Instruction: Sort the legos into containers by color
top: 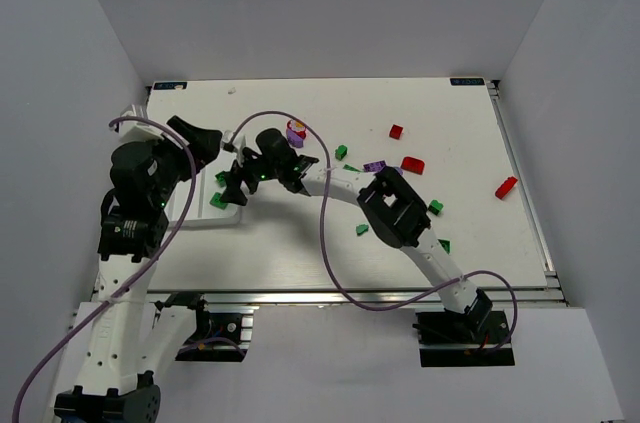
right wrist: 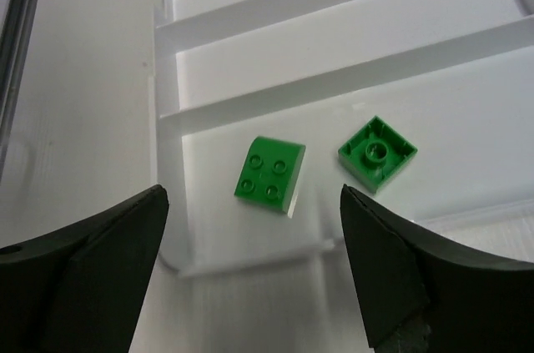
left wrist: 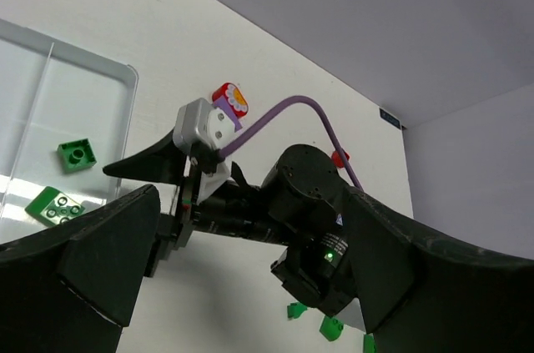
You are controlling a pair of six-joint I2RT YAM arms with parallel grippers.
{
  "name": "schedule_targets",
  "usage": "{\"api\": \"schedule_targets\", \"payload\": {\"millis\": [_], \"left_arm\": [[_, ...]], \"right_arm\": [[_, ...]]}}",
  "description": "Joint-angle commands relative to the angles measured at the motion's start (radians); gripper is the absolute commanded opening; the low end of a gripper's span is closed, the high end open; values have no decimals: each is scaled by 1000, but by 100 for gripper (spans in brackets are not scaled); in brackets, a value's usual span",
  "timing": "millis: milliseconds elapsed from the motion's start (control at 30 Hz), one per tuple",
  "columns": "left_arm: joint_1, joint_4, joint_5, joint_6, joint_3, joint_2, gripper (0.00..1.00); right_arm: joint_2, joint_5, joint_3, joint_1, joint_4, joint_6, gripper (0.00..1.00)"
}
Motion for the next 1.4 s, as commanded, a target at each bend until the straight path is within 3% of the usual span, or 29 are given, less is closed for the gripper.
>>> {"api": "schedule_targets", "payload": {"millis": [0, 133, 167, 233, 267, 333, 367, 433, 467, 500, 567, 600, 633, 700, 733, 767, 867, 1000, 1067, 1133, 1267, 1367], "left_arm": [[5, 43, 60, 0, 16, -26, 97], [5, 92, 195, 3, -6, 10, 81], [5, 107, 221, -3, -13, 41, 71], [0, 132, 299, -23, -40, 72, 65], [-4, 141, 312, -26, -46, 102, 51], [-18, 144, 310, -21, -54, 135, 36], [-38, 132, 303, -20, -48, 156, 29], [-69, 100, 275, -3, -24, 243, 25], [-117, 67, 249, -3, 2, 274, 25], [-147, 56, 222, -3, 16, 306, 32], [-225, 14, 131, -14, 58, 412, 42], [-239, 13, 116, -38, 67, 475, 47], [-256, 11, 99, -56, 75, 504, 52], [-259, 9, 74, -105, 94, 549, 69], [-261, 11, 56, -119, 102, 585, 87], [-261, 13, 45, -132, 110, 601, 93], [-261, 35, 42, -162, 144, 670, 98], [-261, -15, 45, -231, 234, 790, 98], [-262, -70, 37, -247, 314, 854, 98], [-261, -134, -21, -233, 390, 888, 98], [-259, -211, -92, -250, 427, 934, 98], [-256, -214, -107, -310, 374, 916, 98]], "right_arm": [[-191, -50, -65, -49, -11, -87, 89], [-394, -61, -236, -140, -98, -183, 89], [-476, -135, -306, -199, -129, -207, 90], [-594, -241, -377, -270, -189, -227, 83], [-631, -256, -449, -335, -208, -223, 69], [-743, -274, -514, -394, -258, -259, 48], [-780, -277, -546, -441, -321, -282, 21], [-889, -271, -652, -482, -356, -350, 7], [-923, -263, -683, -508, -385, -373, 11], [-955, -253, -739, -516, -396, -390, 18], [-1032, -199, -792, -534, -395, -404, 48], [-1050, -188, -831, -540, -393, -402, 55], [-1079, -159, -847, -555, -390, -388, 69], [-1097, -130, -870, -574, -381, -379, 79], [-1100, -100, -882, -594, -375, -365, 89], [-1097, -86, -885, -608, -369, -355, 89], [-1069, -39, -873, -660, -354, -327, 89], [-996, -125, -751, -709, -516, -380, 89], [-966, -194, -683, -721, -672, -454, 83], [-998, -293, -694, -735, -760, -561, 80], [-1103, -319, -741, -737, -844, -738, 79], [-1193, -233, -779, -735, -860, -774, 83]]}}
